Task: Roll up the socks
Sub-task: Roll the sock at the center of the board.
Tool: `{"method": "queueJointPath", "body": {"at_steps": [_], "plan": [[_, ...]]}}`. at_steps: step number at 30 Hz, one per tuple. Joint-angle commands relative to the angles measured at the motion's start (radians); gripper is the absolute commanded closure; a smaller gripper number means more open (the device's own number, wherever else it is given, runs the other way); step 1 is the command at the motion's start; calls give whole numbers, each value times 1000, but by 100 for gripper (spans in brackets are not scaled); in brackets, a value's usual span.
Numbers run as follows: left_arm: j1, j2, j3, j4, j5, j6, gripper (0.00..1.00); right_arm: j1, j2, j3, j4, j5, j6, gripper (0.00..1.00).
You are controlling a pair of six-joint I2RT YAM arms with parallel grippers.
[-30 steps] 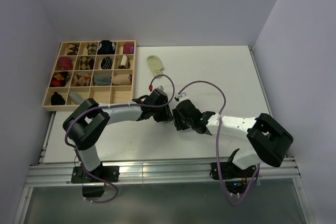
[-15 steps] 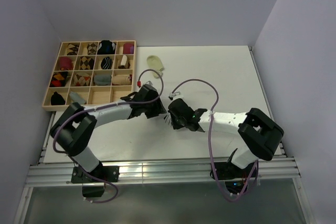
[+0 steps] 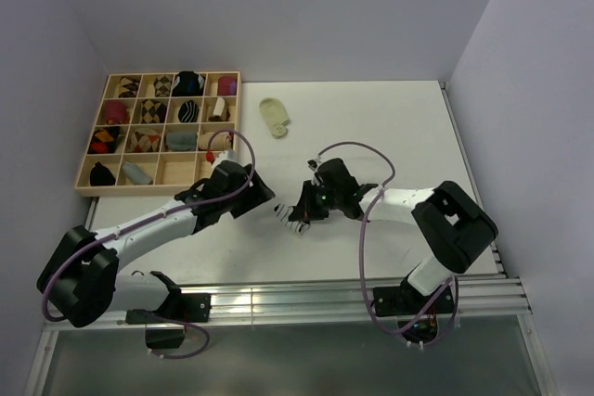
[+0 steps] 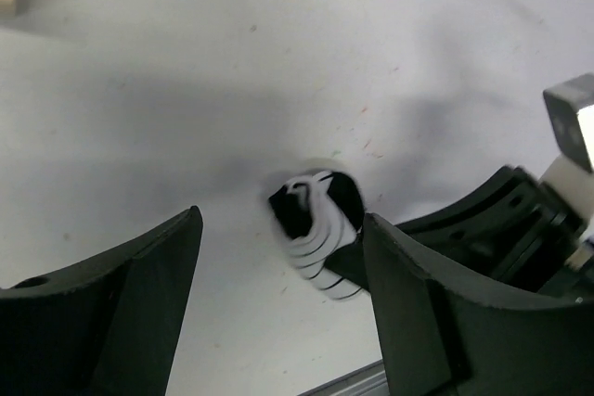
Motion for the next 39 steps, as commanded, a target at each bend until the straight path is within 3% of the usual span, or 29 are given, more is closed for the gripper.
{"method": "queueJointPath", "body": {"at_steps": [1, 11, 20, 24, 30, 32, 35, 39], "plan": [[-6, -49, -61, 34, 22, -44, 24, -49, 57, -60, 239, -198, 164, 100], [-69, 58, -33, 91, 40, -53, 26, -135, 169, -211, 557, -315, 363, 100], [-85, 178, 16, 128, 57, -53, 30, -156, 272, -252, 706, -342, 439, 100], [-100, 224, 43, 110, 62, -43, 37, -163, 298, -263, 749, -347, 459, 100], [-109, 290, 56, 79, 71, -38, 54, -163, 255, -248, 667, -309, 381, 99], [-109, 314, 68, 68, 74, -32, 60, -163, 214, -231, 599, -289, 343, 92], [-111, 334, 105, 41, 74, -14, 80, -146, 133, -197, 464, -234, 233, 81], [-120, 350, 145, -13, 50, 17, 83, -78, -10, -124, 253, -94, 34, 65]]}}
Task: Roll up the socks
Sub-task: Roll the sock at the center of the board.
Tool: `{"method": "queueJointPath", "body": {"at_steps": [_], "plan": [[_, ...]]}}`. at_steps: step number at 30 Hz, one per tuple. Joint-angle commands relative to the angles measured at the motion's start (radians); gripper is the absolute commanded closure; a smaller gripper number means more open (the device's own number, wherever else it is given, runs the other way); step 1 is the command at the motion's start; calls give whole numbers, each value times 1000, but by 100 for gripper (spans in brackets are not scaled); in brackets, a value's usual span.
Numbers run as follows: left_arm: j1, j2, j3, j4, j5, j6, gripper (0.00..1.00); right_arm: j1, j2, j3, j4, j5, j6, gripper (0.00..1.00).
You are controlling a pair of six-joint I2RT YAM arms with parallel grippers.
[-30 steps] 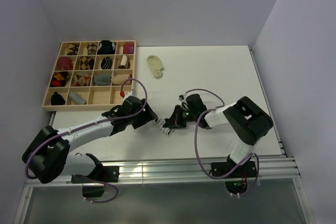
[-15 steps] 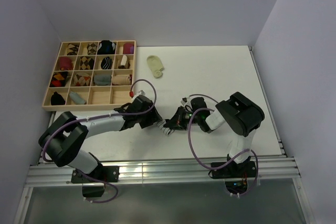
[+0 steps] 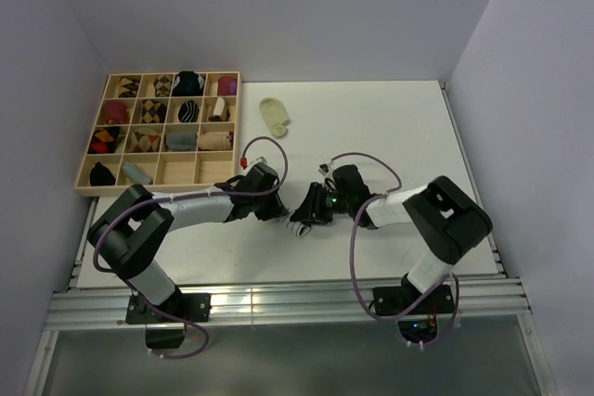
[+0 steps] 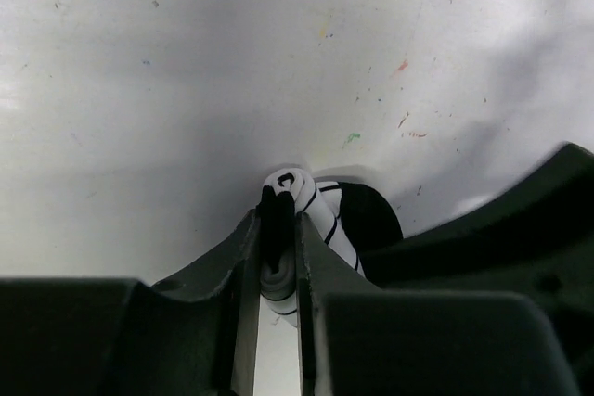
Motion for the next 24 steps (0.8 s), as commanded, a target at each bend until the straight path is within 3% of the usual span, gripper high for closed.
{"method": "queueJointPath", "body": {"at_steps": [1, 7, 13, 24], "plan": [[-12, 17, 42, -69, -17, 43, 83, 67, -131, 93, -238, 168, -229, 61], [-12, 28, 101, -117, -26, 86, 83, 250, -274, 164, -438, 550, -461, 46], [-12, 44, 138, -125, -14, 101, 83, 411, -306, 138, -423, 826, -577, 42], [-12, 34, 139, -123, -5, 100, 82, 532, -153, 190, -466, 975, -625, 40]]}}
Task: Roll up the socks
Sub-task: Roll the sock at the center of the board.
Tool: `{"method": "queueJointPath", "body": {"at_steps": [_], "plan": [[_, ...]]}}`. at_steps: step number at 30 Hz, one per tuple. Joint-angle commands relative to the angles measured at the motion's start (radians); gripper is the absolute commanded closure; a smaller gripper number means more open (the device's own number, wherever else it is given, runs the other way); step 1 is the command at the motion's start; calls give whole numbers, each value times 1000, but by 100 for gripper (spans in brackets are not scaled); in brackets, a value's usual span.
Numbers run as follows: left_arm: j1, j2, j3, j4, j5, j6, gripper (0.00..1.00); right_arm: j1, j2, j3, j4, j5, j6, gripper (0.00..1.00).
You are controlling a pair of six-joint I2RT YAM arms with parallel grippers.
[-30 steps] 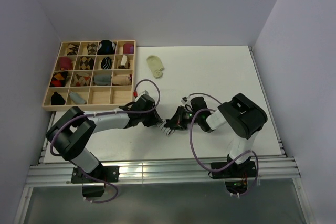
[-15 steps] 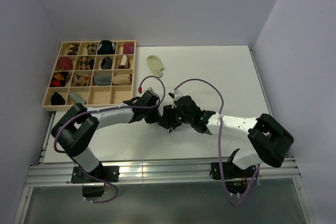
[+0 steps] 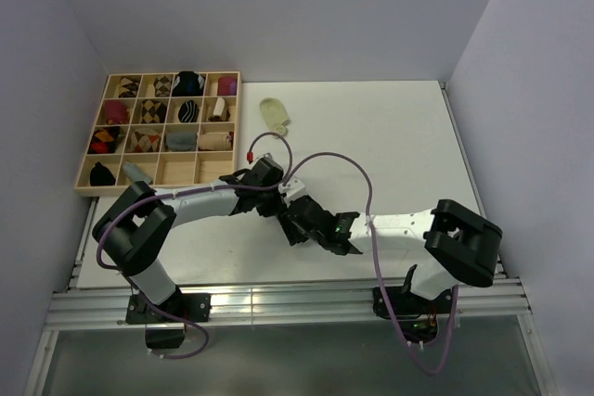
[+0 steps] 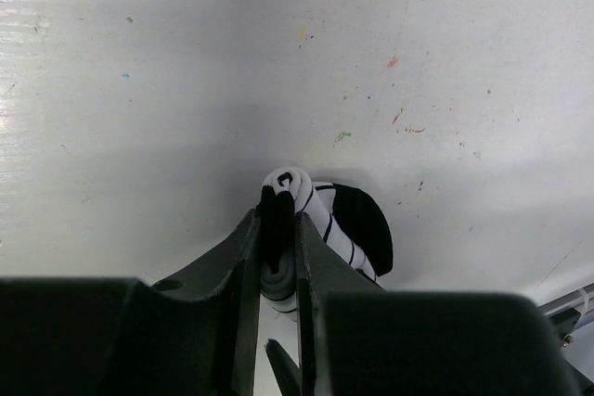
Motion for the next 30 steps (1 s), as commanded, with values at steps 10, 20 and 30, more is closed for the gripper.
{"method": "queueJointPath", "body": {"at_steps": [10, 20, 30], "plan": [[7, -8, 31, 14, 4, 9, 75, 23, 77, 3, -60, 99, 14, 64], [57, -148, -36, 53, -57, -69, 42, -62, -6, -45, -24, -52, 55, 100], [71, -389, -197, 176, -120, -216, 14, -372, -72, -138, 111, -581, 143, 100]]}}
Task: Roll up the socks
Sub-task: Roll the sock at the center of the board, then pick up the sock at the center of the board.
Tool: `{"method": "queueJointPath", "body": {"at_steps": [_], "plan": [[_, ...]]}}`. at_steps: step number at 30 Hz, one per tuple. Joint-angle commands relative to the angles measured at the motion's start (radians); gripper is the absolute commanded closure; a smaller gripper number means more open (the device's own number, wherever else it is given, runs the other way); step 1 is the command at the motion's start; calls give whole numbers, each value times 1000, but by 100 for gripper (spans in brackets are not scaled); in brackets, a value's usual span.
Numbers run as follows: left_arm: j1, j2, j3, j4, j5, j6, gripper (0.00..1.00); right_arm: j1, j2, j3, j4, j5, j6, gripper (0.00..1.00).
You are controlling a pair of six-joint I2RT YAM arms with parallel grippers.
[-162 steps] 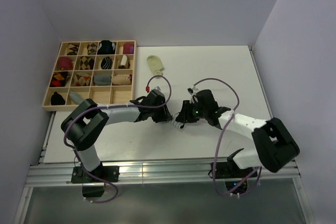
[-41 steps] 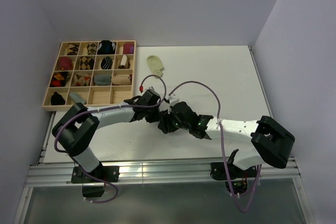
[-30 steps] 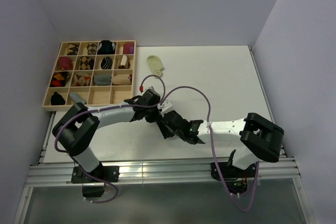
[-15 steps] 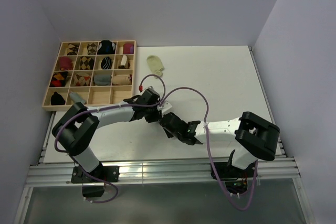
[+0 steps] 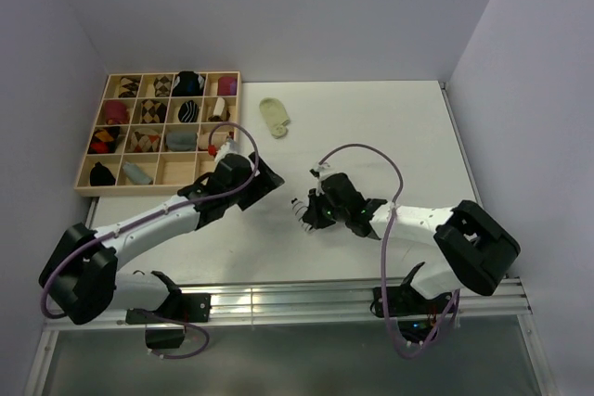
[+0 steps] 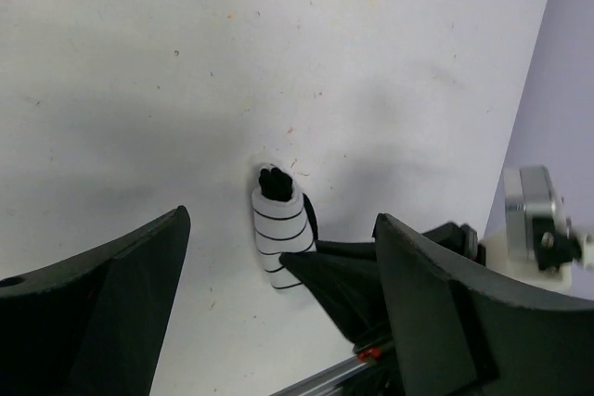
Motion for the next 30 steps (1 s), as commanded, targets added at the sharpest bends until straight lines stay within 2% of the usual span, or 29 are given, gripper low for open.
{"method": "queueJointPath", "body": {"at_steps": [1, 6, 10, 22, 30], "plan": [[-12, -46, -61, 90, -21, -77, 14, -93, -2, -42, 103, -276, 57, 100], [-71, -20, -79, 103, -22, -77, 15, -209, 12, -100, 222, -459, 140, 100], [-107, 17, -89, 144, -13, -108, 16, -285, 47, -148, 394, -586, 233, 100], [-164, 198, -33, 219, 24, -154, 21, -415, 288, -230, 744, -752, 485, 100], [-176, 301, -7, 262, 47, -157, 25, -458, 389, -238, 778, -769, 547, 100]]}}
